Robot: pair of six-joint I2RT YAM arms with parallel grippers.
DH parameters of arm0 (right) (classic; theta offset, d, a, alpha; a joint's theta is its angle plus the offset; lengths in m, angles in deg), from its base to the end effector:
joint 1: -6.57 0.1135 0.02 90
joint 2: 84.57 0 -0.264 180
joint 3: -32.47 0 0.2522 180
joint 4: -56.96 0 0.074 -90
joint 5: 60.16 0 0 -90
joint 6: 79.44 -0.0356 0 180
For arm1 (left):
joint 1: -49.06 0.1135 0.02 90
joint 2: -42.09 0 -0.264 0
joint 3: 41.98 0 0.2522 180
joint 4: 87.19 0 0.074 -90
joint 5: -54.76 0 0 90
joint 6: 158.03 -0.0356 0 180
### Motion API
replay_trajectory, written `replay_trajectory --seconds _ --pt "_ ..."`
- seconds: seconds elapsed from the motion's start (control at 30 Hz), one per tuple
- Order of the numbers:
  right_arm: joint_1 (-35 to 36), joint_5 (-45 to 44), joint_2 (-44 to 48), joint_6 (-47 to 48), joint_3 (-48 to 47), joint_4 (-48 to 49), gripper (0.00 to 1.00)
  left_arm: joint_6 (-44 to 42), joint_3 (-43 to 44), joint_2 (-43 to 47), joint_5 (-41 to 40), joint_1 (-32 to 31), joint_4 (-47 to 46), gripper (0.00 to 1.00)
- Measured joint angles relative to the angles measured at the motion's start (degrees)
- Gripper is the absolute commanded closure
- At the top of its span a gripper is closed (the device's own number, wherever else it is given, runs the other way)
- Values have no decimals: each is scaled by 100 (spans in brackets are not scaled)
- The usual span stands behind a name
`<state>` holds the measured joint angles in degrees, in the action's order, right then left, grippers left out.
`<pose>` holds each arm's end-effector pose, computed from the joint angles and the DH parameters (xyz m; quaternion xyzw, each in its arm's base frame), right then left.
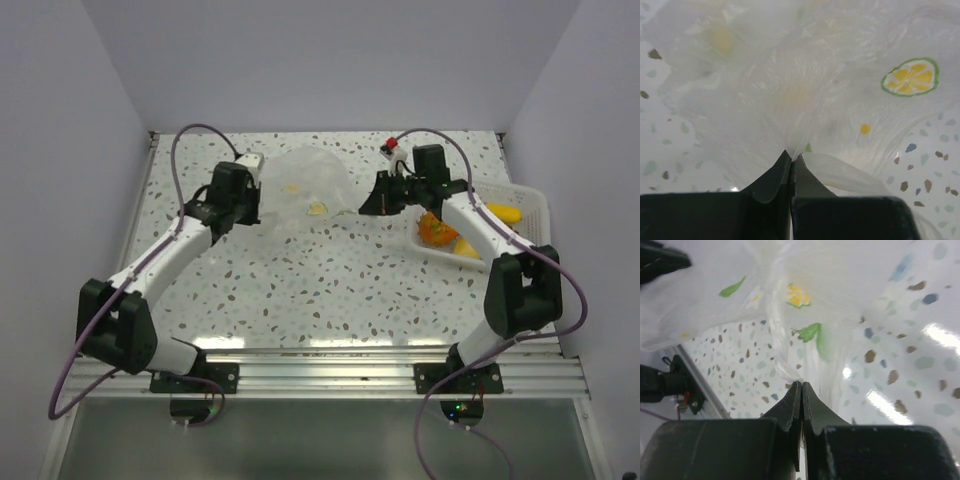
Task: Place the fake fruits into the plastic bag and tie a complex knot
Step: Adjust the plastic bag at the center of the board.
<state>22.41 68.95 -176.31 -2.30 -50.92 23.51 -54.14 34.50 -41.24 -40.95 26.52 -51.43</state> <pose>0.3338 0.1180 0.2730 -0.1590 0.8563 0.3914 0.2970 0.2972 -0.1195 0.2716 0.0490 0.9135 -0.0821 0.3955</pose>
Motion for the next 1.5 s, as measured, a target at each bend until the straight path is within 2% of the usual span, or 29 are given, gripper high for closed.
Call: replay_trajectory --seconds 0.2,0.4,0.43,0.47,0.53,0.57,0.63,0.67,0.77,0.8,0.93,1.17,1.5 --pt "-649 -197 -741 560 -1047 -315 100 -1692 -367 868 1158 1172 391 100" --pt "-667 -192 -1270 756 -1899 -638 100 -3193 -826 887 2345 1307 632 100" --pt "-662 -170 -1335 761 -2041 -695 100 -3436 -839 887 2579 1311 743 96" --pt "-658 -168 -1360 765 -2103 -719 100 -3560 -839 896 2747 1311 780 83" --pt "-651 -197 -1370 822 -2188 -787 100 -3738 -828 964 3012 1322 822 74" --pt "-640 -201 -1370 870 -2212 -824 100 -3757 -804 1005 3073 1316 857 62" --pt "-590 -210 -1370 962 -2218 -872 100 -3751 -708 1086 3069 1224 837 47" --pt "-551 -208 -1370 1005 -2218 -927 100 -3731 -647 1126 2975 1113 798 30" --pt "-354 -197 -1370 1182 -2218 -1067 100 -3720 -535 1283 2627 614 439 11" --pt "-280 -186 -1370 1241 -2218 -1097 100 -3748 -509 1335 2470 428 306 8" --pt "-66 -118 -1370 1403 -2218 -1209 100 -3860 -306 1307 1902 -105 -155 4" --pt "-66 -46 -1368 1556 -2218 -1381 100 -4072 356 433 986 -470 -667 2" --pt "-79 28 -1364 1639 -2240 -1580 100 -4155 638 -339 1025 -579 -750 0"
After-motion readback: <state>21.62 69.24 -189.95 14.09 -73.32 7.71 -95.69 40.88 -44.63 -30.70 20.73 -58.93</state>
